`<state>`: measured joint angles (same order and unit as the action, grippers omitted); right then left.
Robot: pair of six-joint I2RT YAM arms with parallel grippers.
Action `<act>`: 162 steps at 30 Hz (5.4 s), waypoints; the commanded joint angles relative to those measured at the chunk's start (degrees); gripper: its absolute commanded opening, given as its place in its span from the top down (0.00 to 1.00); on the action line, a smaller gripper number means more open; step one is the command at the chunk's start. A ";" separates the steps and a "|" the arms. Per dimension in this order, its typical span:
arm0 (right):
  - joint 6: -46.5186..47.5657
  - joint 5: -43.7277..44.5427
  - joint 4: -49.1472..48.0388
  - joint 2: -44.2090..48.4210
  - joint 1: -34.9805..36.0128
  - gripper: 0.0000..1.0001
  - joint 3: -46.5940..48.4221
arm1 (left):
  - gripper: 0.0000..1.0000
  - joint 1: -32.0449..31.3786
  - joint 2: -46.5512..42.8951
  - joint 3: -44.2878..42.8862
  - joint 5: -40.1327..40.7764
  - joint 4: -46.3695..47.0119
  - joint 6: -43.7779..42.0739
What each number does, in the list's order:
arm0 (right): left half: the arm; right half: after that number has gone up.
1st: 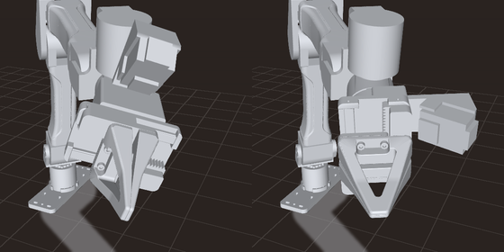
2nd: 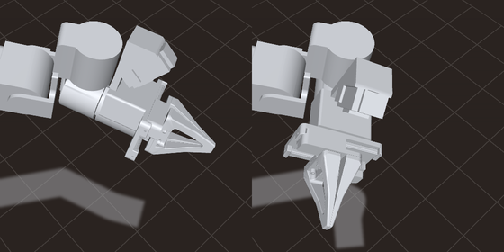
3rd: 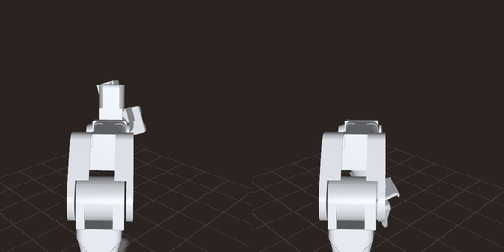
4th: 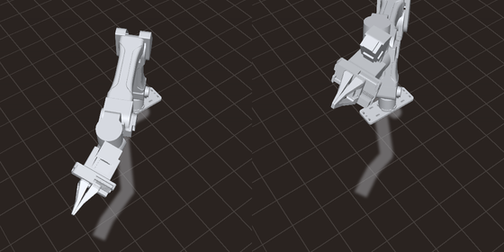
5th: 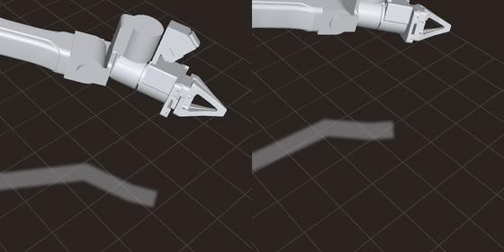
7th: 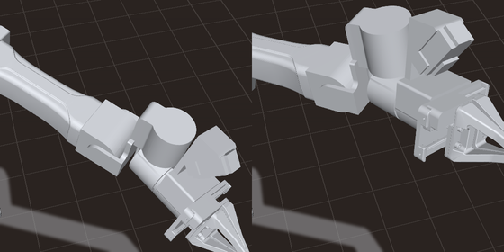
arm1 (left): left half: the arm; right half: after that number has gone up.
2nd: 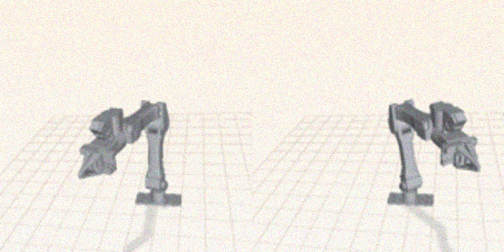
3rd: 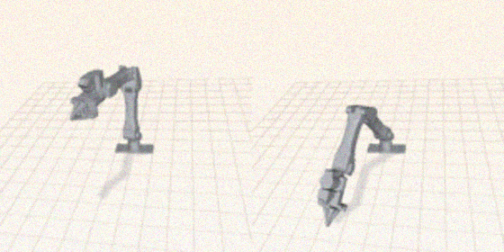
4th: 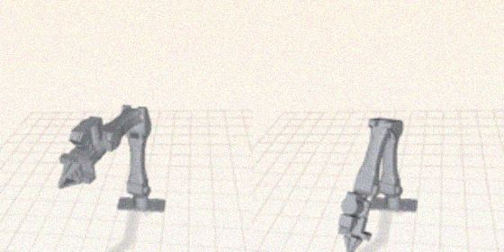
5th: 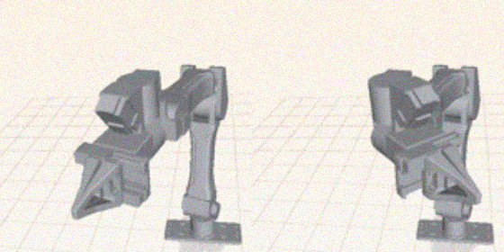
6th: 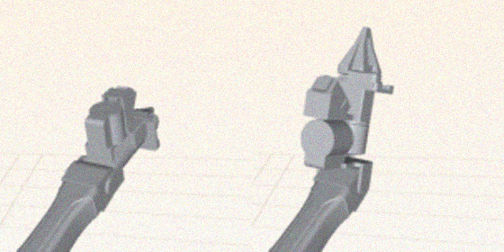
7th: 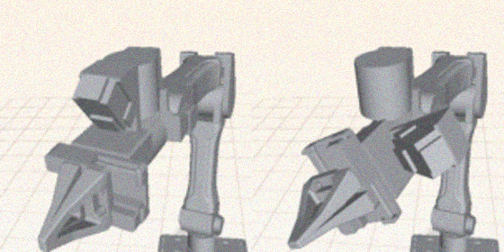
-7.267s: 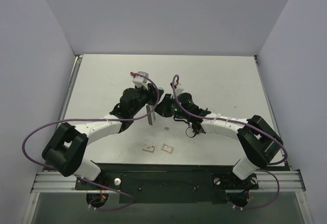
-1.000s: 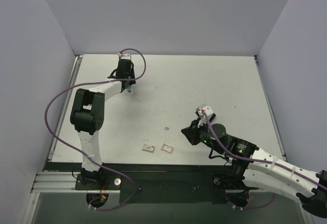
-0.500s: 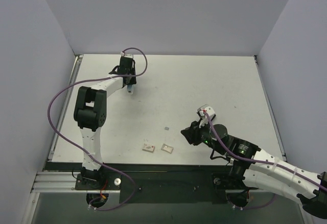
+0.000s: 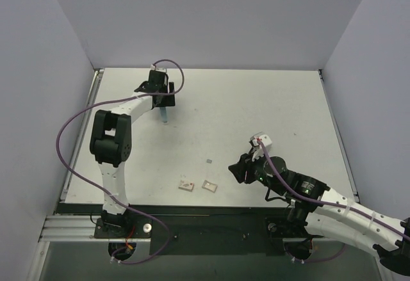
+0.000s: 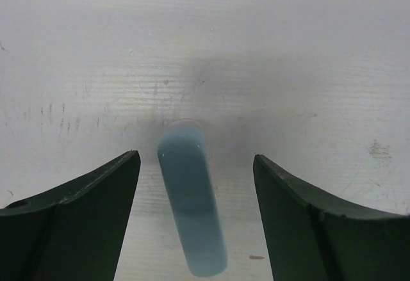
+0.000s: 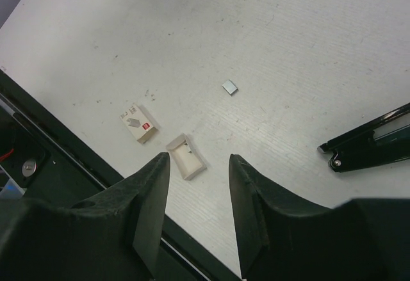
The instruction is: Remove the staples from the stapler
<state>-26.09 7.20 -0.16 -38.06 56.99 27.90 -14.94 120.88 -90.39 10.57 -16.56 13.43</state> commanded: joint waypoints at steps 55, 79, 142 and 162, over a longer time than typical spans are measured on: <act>-15.57 1.85 7.99 -37.25 -33.79 0.52 17.54 | 0.18 -34.89 -49.78 54.70 -1.60 20.24 8.19; -15.31 4.49 6.49 -51.05 -31.07 0.69 22.90 | 0.18 -34.98 -50.74 56.99 -5.21 21.74 9.16; -4.50 -42.50 2.89 -1.40 -24.82 1.00 19.46 | 0.18 -34.72 -78.77 54.88 -23.57 30.70 26.55; -29.10 -63.54 -30.32 -1.66 -22.98 1.00 26.41 | 0.19 -34.72 -80.36 60.24 -40.53 68.12 37.28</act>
<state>-47.07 -52.77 -13.85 -39.66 32.82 50.59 -49.71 39.86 -30.26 -25.32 37.63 47.88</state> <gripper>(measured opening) 0.063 0.815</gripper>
